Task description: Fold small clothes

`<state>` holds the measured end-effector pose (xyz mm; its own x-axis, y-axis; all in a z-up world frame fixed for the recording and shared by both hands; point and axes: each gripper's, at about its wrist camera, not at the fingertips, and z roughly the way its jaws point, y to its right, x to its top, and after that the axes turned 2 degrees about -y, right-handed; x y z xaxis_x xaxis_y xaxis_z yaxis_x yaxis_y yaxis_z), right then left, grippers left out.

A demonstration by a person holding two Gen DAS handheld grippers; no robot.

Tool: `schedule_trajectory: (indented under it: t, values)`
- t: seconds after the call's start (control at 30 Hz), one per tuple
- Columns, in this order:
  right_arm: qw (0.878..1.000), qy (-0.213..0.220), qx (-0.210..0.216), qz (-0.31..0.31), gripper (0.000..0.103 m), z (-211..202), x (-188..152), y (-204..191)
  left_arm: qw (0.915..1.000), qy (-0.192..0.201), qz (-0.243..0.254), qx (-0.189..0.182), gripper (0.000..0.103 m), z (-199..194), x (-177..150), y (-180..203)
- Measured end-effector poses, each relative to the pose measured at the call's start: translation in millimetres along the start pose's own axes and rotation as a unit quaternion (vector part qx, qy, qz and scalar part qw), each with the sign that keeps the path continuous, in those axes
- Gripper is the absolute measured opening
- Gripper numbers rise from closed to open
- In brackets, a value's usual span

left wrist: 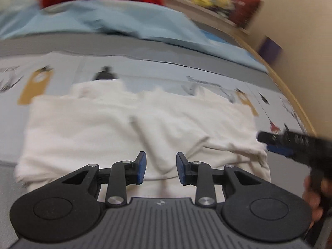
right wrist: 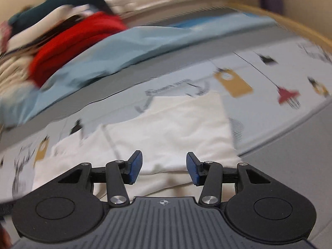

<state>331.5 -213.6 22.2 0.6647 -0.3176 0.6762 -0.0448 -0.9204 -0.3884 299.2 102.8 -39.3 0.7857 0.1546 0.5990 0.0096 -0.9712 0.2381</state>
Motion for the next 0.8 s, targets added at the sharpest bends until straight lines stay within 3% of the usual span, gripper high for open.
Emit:
schedule_trajectory:
  t: [0.1,0.2,0.4,0.43,0.47,0.53,0.7,0.77,0.8]
  values:
    - [0.998,-0.018,-0.006,0.06,0.049,11.2,-7.0,16.1,0.9984,-0.012,0.049,0.026,0.04,21.5,-4.9,24.4]
    - [0.992,-0.039,-0.013,0.12,0.049,20.8,-9.3,31.0,0.9948,-0.01,0.097,0.027,0.051,35.6,-12.8,43.9]
    - [0.977,-0.054,-0.015,0.208,0.049,24.5,-16.2,51.0,0.9797,-0.002,0.18,0.089,0.051,67.1,-23.5,69.8]
    - [0.975,-0.054,-0.014,0.216,0.049,27.1,-16.2,53.2,0.9767,-0.007,0.187,0.105,0.042,72.0,-23.4,71.2]
    - [0.972,-0.055,-0.013,0.227,0.049,29.2,-16.6,56.0,0.9756,-0.008,0.187,0.115,0.022,73.4,-21.9,69.3]
    - [0.968,-0.057,-0.008,0.246,0.049,31.7,-16.0,60.0,0.976,-0.003,0.182,0.12,0.0,68.0,-13.9,61.8]
    - [0.961,-0.055,-0.013,0.272,0.049,35.6,-16.1,65.9,0.9821,0.086,0.111,0.126,0.0,6.9,23.7,21.5]
    - [0.959,-0.053,-0.011,0.279,0.049,33.0,-14.7,65.3,0.9833,0.119,0.055,0.126,0.0,-20.8,37.0,-7.5]
    - [0.959,-0.051,-0.012,0.279,0.044,32.2,-14.3,65.3,0.9826,0.135,0.021,0.126,0.0,-34.3,41.6,-24.8]
